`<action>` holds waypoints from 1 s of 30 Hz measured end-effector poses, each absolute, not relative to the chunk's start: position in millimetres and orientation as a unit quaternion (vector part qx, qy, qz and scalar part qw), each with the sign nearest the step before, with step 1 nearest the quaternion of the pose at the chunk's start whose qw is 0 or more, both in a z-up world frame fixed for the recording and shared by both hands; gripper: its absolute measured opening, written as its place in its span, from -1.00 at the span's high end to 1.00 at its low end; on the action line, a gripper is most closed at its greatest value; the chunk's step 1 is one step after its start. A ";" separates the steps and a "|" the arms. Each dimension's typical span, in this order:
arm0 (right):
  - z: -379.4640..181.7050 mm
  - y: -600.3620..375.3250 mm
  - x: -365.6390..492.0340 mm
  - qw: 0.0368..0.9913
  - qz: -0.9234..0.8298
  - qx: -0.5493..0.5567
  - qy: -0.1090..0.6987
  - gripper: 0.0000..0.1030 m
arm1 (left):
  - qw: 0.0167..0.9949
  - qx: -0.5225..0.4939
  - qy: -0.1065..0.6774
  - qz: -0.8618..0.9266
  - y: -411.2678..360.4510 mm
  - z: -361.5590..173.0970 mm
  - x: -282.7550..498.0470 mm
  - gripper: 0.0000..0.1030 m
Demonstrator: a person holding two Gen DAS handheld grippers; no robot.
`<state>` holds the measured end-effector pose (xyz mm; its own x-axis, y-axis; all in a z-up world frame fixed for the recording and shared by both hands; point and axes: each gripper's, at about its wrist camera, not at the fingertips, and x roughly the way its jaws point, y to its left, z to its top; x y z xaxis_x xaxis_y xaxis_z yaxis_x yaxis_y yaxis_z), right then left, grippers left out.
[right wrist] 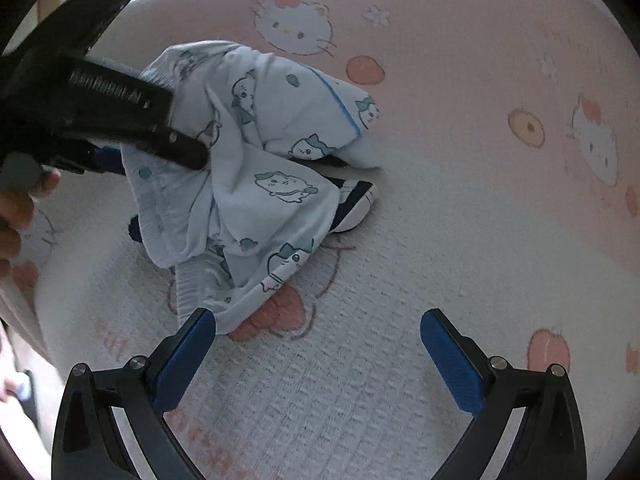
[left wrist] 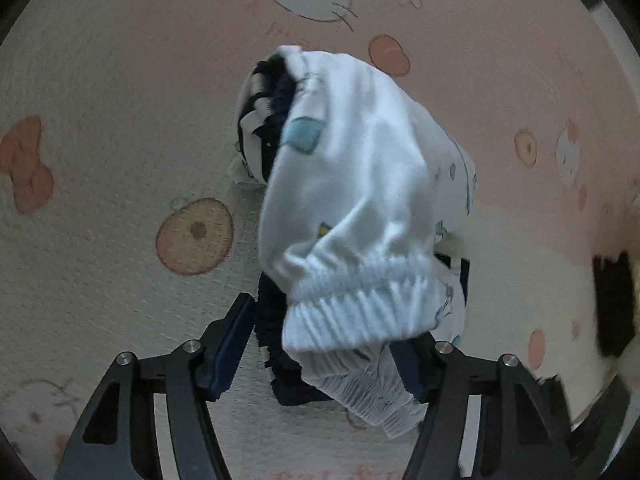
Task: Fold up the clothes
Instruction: 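Grasp the elastic cuff of the white pants with the left gripper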
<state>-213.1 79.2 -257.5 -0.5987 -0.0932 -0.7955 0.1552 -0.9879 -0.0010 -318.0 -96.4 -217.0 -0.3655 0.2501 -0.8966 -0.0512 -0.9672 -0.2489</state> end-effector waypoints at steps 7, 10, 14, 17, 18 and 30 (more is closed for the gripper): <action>-255.5 63.2 -207.1 0.057 -0.901 0.420 0.092 -0.98 | 0.089 -0.543 -0.057 0.833 -89.4 -203.1 -310.8 0.32; -250.1 61.8 -205.9 0.066 -0.905 0.413 0.084 -0.98 | 0.091 -0.537 -0.050 0.838 -89.1 -196.0 -307.2 0.40; -245.0 52.9 -205.0 0.088 -0.905 0.409 0.082 -0.98 | 0.101 -0.524 -0.058 0.844 -95.3 -183.9 -298.1 0.50; -242.3 45.2 -201.5 0.105 -0.904 0.404 0.095 -0.98 | 0.109 -0.520 -0.062 0.845 -100.1 -175.6 -294.3 0.53; -243.3 40.2 -200.8 0.112 -0.903 0.402 0.100 -0.98 | 0.110 -0.520 -0.059 0.845 -101.1 -173.1 -293.5 0.53; -265.2 28.9 -222.9 0.085 -0.895 0.433 0.067 -0.72 | 0.112 -0.540 -0.004 0.834 -97.7 -145.3 -301.5 0.54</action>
